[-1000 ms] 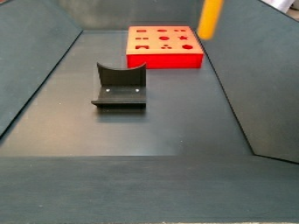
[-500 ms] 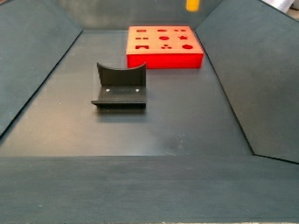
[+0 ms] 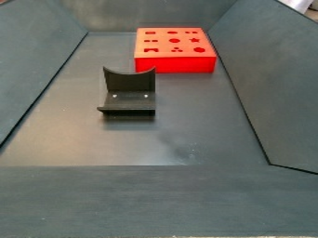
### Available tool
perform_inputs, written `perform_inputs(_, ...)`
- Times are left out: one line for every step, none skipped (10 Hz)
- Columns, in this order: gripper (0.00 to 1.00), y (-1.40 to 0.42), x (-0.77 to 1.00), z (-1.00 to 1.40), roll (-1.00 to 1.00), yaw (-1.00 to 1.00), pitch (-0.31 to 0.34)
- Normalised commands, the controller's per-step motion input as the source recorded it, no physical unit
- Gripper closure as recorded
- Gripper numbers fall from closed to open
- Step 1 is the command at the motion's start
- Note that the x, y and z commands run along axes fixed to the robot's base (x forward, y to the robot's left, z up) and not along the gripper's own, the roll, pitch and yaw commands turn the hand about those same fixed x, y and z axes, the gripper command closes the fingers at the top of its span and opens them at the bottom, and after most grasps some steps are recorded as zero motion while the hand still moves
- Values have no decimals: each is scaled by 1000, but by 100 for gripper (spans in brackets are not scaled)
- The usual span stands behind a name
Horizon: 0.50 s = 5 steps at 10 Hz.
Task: Pick up the oval object. Move up. Move to above the board. Insert the oval object.
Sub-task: Move to above the board.
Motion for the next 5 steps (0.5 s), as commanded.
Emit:
perform_inputs(100, -1000, 238, 137, 4, 13, 130)
perform_inputs(100, -1000, 261, 143, 0, 8, 129)
perform_inputs(100, -1000, 276, 144, 5, 12, 127)
perform_inputs(100, -616, 203, 97, 16, 4, 126)
perform_inputs(100, -428, 165, 71, 19, 10, 126)
